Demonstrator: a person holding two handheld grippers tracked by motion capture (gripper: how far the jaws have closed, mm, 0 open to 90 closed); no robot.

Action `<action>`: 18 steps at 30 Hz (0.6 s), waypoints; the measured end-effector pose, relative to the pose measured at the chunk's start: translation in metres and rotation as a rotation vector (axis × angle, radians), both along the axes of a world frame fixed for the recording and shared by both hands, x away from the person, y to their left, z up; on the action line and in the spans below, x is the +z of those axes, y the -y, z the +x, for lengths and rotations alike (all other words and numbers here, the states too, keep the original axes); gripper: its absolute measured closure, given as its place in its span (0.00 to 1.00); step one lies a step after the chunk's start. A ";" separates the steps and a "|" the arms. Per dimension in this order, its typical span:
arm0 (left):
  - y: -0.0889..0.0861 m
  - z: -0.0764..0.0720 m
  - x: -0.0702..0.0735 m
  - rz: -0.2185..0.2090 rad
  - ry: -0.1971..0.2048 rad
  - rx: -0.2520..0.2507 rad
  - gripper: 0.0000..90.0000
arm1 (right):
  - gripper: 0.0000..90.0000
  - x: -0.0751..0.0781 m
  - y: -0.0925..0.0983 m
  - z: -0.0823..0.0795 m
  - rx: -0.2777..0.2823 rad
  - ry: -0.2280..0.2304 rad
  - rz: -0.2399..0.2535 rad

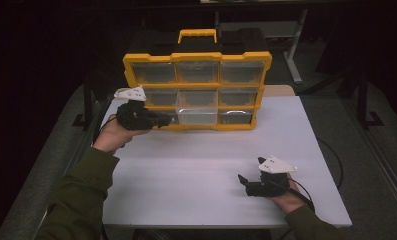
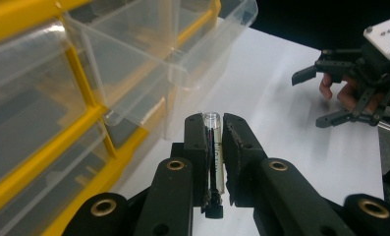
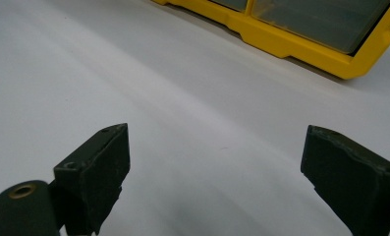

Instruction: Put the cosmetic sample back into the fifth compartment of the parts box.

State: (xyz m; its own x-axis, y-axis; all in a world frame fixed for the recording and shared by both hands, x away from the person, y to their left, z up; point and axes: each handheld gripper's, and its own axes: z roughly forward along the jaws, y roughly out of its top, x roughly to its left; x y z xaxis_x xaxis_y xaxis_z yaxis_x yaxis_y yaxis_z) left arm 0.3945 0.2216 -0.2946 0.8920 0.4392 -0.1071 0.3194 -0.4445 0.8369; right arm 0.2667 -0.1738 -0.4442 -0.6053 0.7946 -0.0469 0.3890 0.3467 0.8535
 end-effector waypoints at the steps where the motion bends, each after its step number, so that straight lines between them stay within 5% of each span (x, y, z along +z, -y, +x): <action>1: 0.000 0.001 0.002 -0.002 0.002 0.001 0.90 | 0.12 0.000 0.000 0.000 0.001 0.003 -0.002; 18: 0.018 0.020 0.038 0.021 0.035 -0.002 0.90 | 0.12 0.000 0.001 0.000 -0.004 0.002 0.003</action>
State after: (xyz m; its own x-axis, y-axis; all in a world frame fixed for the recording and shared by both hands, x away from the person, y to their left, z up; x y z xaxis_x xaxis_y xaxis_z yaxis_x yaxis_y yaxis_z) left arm 0.4146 0.2037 -0.2571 0.8960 0.4389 -0.0670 0.2892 -0.4624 0.8382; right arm 0.2670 -0.1743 -0.4442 -0.6020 0.7972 -0.0456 0.3885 0.3423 0.8555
